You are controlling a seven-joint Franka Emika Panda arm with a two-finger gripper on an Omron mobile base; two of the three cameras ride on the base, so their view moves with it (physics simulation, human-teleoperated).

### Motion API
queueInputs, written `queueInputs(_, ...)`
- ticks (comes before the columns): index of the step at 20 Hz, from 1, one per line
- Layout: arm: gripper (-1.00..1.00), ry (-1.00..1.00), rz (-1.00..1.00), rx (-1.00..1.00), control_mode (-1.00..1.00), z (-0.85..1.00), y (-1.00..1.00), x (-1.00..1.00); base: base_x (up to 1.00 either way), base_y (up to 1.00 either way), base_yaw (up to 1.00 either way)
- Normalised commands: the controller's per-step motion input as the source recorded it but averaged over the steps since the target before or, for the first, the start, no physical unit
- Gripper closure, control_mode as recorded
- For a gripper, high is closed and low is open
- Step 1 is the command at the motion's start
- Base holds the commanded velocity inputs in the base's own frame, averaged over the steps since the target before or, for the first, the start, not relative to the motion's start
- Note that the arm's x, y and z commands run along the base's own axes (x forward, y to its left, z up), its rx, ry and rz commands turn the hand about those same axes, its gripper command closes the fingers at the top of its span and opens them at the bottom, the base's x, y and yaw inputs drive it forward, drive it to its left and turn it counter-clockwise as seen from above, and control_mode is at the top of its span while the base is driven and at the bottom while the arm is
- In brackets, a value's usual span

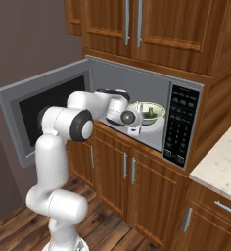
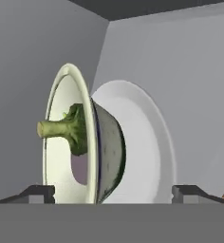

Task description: Place the bowl containing the eggplant and broccoli in the microwave. Close the microwave door and press the start button to microwave the meal.

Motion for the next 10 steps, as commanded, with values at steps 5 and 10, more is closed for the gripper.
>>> queueInputs(5,-1.0,-0.13,0.0,-0.07,-1.0,0.57,0.09,-0.68,0.0,0.0,0.0)
queueInputs(10,-1.0,0.0,0.03,-0.08,-1.0,0.23,0.13,-0.98,0.0,0.0,0.0)
